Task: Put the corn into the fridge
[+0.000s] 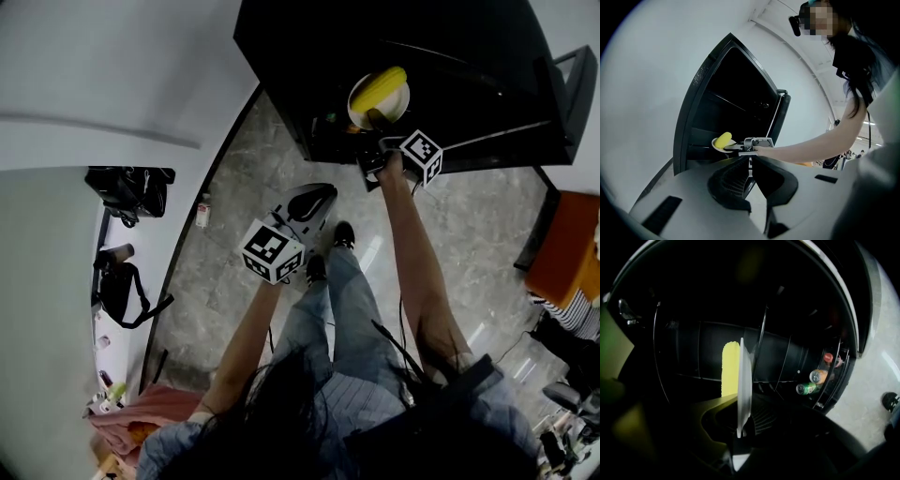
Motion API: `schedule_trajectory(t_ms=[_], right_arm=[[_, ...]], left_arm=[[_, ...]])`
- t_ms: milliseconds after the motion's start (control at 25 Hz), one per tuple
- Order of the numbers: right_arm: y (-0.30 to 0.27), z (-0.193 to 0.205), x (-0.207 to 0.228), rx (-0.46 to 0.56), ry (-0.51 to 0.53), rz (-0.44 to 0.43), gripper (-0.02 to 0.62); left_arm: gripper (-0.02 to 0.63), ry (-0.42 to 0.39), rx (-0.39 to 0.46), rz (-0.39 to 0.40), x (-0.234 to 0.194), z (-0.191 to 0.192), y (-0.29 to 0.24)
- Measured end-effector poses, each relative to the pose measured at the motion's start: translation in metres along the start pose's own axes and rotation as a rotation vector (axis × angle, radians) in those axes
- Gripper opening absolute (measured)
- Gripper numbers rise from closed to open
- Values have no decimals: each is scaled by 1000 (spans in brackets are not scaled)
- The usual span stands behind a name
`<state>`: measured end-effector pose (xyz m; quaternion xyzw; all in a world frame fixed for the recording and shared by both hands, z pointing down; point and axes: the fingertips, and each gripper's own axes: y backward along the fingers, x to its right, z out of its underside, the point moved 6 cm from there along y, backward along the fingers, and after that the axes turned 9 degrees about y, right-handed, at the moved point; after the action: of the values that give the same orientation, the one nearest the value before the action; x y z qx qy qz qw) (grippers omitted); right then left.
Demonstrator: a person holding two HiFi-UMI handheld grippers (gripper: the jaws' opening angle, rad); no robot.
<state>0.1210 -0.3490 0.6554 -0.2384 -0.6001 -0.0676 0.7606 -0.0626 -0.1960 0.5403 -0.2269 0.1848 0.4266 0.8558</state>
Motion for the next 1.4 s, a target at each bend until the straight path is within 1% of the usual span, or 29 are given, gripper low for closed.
schedule_trajectory(t_ms=[120, 200, 400, 480, 600, 680, 840, 1000, 1080, 1200, 1400], right_arm=[[-4, -3, -1, 5, 4, 6, 38], [-4, -4, -2, 2, 27, 19, 39], [-5, -5, -3, -26, 54, 39, 41], [-4, -5, -5, -33, 86, 55, 49], [-1, -8, -2, -30, 123, 91, 95], [2, -10, -1, -10, 152, 118, 120], [11, -11, -9, 40, 321, 177, 124], [25, -9, -18, 107, 391, 220, 123], [32, -7, -22, 129, 450, 233, 123], [41, 1, -27, 114, 554, 240, 123], [53, 20, -31, 63, 683, 245, 121]], left_arm=[[23, 8, 3, -6, 0, 1, 1], [23, 20, 7, -15, 0, 2, 2], [23, 42, 13, -34, -3, 7, 6], [23, 49, 10, -37, -2, 8, 6], [23, 66, 18, -39, -1, 9, 4], [23, 72, 21, -38, -1, 9, 3], [23, 71, 18, -39, -1, 10, 5], [23, 89, 21, -53, -3, 14, 8], [23, 93, 17, -56, -3, 15, 9], [23, 100, 14, -66, -5, 18, 12], [23, 111, 23, -78, -8, 18, 15]])
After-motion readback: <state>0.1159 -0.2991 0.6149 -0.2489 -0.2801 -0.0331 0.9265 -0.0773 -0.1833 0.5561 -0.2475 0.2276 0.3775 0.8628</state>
